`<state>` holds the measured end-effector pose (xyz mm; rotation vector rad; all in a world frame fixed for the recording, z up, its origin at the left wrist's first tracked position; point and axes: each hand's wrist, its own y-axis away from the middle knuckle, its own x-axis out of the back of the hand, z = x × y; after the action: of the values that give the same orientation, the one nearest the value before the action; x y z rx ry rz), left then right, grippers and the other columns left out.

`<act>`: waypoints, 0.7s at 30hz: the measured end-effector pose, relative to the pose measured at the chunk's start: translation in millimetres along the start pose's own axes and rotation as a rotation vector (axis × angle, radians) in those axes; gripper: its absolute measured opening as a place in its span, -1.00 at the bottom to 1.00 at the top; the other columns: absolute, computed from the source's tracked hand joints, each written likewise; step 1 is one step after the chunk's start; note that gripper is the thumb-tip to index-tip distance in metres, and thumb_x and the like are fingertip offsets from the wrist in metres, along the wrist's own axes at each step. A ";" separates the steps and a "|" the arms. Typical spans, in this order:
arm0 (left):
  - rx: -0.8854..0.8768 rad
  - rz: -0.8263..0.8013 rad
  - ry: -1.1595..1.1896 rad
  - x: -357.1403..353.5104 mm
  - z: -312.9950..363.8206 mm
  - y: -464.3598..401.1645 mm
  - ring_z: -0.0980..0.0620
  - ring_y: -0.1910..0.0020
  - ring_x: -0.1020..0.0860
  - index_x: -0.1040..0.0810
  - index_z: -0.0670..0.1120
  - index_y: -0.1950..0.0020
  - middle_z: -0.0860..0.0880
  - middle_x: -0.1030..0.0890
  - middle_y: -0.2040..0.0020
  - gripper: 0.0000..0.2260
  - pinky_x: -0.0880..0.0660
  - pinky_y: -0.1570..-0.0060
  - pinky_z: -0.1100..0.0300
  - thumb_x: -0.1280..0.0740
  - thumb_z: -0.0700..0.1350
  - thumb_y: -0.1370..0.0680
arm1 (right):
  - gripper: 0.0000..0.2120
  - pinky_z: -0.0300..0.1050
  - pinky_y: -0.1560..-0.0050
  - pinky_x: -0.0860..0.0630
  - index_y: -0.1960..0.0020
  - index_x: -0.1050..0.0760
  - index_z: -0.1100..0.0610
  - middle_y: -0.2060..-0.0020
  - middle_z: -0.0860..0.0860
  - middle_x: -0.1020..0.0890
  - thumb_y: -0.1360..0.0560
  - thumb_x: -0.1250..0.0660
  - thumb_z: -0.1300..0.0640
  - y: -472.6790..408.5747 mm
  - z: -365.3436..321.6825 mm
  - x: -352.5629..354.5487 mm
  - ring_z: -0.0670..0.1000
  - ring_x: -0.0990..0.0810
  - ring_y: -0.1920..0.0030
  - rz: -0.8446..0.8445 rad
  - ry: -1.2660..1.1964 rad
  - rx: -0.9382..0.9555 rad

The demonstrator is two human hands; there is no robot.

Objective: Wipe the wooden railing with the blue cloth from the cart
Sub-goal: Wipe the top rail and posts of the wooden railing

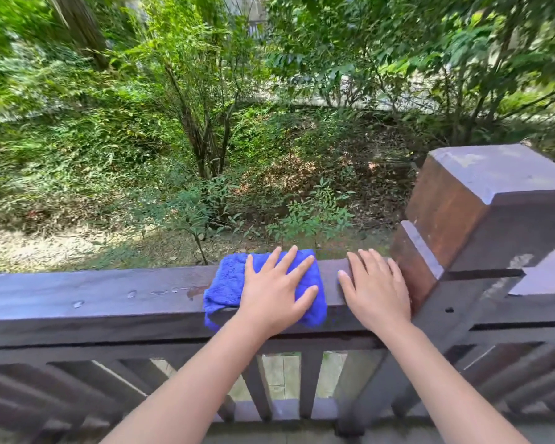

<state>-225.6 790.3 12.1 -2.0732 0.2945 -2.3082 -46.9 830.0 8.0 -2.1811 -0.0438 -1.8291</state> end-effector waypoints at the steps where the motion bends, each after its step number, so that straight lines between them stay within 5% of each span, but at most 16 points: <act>1: 0.010 0.012 -0.011 2.5 -17.5 7.5 -0.04 -0.48 -0.15 -0.14 0.20 -0.42 0.05 -0.19 -0.51 -0.47 -0.01 -0.37 -0.29 0.07 0.27 -0.46 | -0.54 0.14 -0.43 -0.05 -0.35 -0.28 0.06 -0.36 0.12 -0.38 -0.52 -0.07 -0.11 0.2 -7.5 0.5 0.09 -0.22 -0.42 0.010 0.004 -0.016; 8: 0.064 0.004 -0.050 34.3 -140.3 77.4 -0.07 -0.42 -0.30 -0.29 0.10 -0.40 0.01 -0.33 -0.44 -0.49 -0.20 -0.35 -0.22 0.00 0.18 -0.47 | -0.46 0.30 -0.43 0.04 -0.43 -0.13 0.08 -0.35 0.16 -0.35 -0.51 -0.03 -0.09 8.9 -145.8 -20.8 0.16 -0.18 -0.41 -0.085 -0.107 0.228; 13: 0.271 0.022 -0.088 60.0 -233.6 128.4 -0.03 -0.44 -0.24 -0.25 0.09 -0.41 0.01 -0.27 -0.46 -0.45 -0.13 -0.40 -0.13 0.07 0.19 -0.46 | -0.44 0.32 -0.42 0.03 -0.45 -0.07 0.08 -0.37 0.17 -0.32 -0.52 0.03 -0.13 7.2 -179.7 -27.1 0.20 -0.14 -0.42 -0.104 -0.050 0.215; 17: 0.336 0.043 -0.091 50.7 -223.5 117.6 0.01 -0.46 -0.19 -0.20 0.16 -0.42 0.08 -0.24 -0.48 -0.43 -0.06 -0.41 -0.20 0.15 0.22 -0.43 | -0.46 0.33 -0.41 0.03 -0.43 -0.10 0.08 -0.37 0.16 -0.34 -0.52 0.04 -0.12 5.7 -190.9 -28.5 0.20 -0.16 -0.41 -0.112 -0.042 0.209; 21: 0.159 -0.014 -0.061 41.8 -202.4 96.8 -0.02 -0.47 -0.16 -0.13 0.20 -0.43 0.08 -0.21 -0.50 -0.45 -0.02 -0.38 -0.31 0.15 0.22 -0.44 | -0.49 0.33 -0.42 0.03 -0.43 -0.12 0.05 -0.36 0.12 -0.35 -0.53 0.03 -0.10 4.4 -218.6 -33.5 0.15 -0.20 -0.39 -0.105 -0.034 0.234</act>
<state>-440.6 714.1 18.4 -2.0697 0.0910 -2.1909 -262.0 778.3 7.3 -2.0803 -0.3671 -1.7414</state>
